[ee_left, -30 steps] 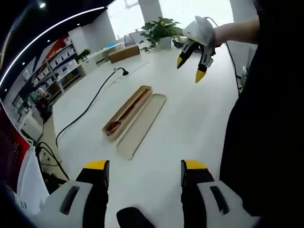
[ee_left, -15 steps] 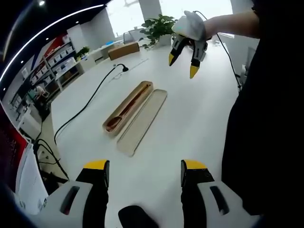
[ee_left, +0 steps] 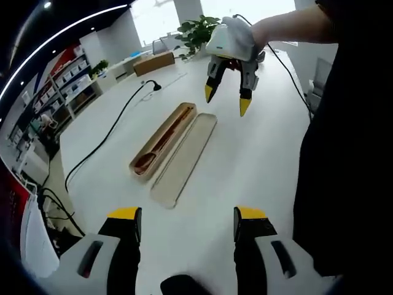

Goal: Arrange the utensils inside the cutlery case until each visible utensil rests in its matching compartment.

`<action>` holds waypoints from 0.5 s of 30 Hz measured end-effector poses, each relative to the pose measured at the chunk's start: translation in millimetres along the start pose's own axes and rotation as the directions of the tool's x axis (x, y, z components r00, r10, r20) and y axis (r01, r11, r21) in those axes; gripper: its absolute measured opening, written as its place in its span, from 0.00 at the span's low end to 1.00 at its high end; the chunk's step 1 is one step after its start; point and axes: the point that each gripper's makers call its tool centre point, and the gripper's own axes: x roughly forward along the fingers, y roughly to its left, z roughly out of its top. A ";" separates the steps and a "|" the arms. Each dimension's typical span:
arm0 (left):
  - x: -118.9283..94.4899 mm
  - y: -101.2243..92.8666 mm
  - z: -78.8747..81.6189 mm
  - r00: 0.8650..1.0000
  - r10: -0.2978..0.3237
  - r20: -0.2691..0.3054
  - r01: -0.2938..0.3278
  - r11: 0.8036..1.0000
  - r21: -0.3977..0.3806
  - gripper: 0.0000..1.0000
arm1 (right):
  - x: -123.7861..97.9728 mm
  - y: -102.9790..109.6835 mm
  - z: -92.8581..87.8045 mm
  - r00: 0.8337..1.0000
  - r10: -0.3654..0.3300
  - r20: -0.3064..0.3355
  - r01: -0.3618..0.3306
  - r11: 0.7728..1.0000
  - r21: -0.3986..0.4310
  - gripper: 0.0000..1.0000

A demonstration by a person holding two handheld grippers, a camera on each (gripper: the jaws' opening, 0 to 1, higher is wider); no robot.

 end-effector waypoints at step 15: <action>27.5 -3.1 -7.7 0.999 -0.053 -0.014 0.053 0.999 -0.004 0.62 | 22.2 -25.3 41.3 0.998 -0.015 0.063 0.018 0.999 -0.045 0.47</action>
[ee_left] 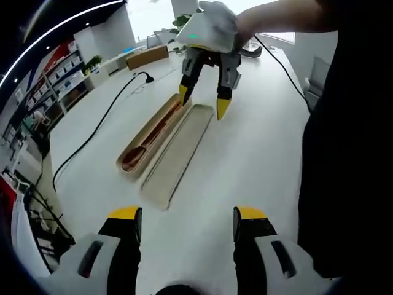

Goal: Arrange the utensils inside the cutlery case until each visible utensil rests in its matching compartment.

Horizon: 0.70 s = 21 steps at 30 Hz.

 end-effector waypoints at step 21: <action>71.6 30.8 0.0 0.988 -0.096 -0.123 0.131 0.938 0.321 0.65 | 20.6 7.3 -9.2 0.995 0.093 -0.046 -0.096 0.994 -0.051 0.50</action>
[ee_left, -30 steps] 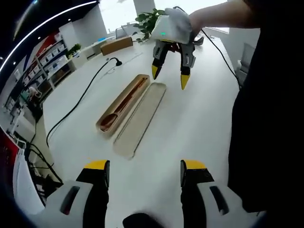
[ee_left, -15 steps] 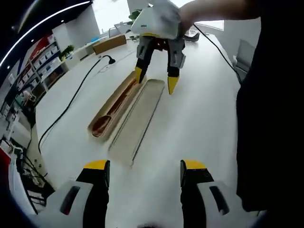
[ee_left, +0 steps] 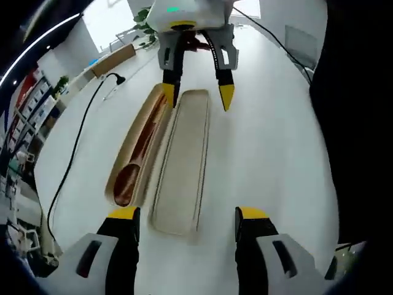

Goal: Arrange the utensils inside the cutlery case until each visible utensil rests in its matching compartment.

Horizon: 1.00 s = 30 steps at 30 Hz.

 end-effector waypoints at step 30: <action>18.0 1.4 5.7 0.984 -0.175 -0.020 0.170 0.975 -0.141 0.74 | 10.4 -2.5 11.1 0.995 0.055 -0.088 -0.050 0.997 0.052 0.49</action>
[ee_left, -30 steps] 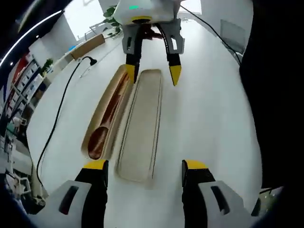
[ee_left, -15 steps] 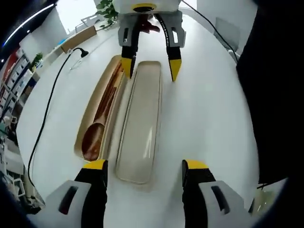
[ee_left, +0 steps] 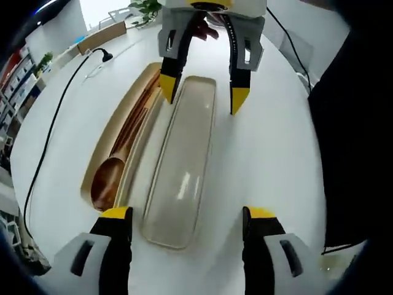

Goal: Arrange the utensils inside the cutlery case until each visible utensil rests in its matching compartment.

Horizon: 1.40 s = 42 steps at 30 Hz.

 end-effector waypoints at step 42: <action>1.6 -20.7 14.6 0.999 0.054 0.007 -0.053 0.996 -0.070 0.39 | -2.4 22.4 0.6 0.998 -0.016 -0.061 0.016 1.000 -0.007 0.34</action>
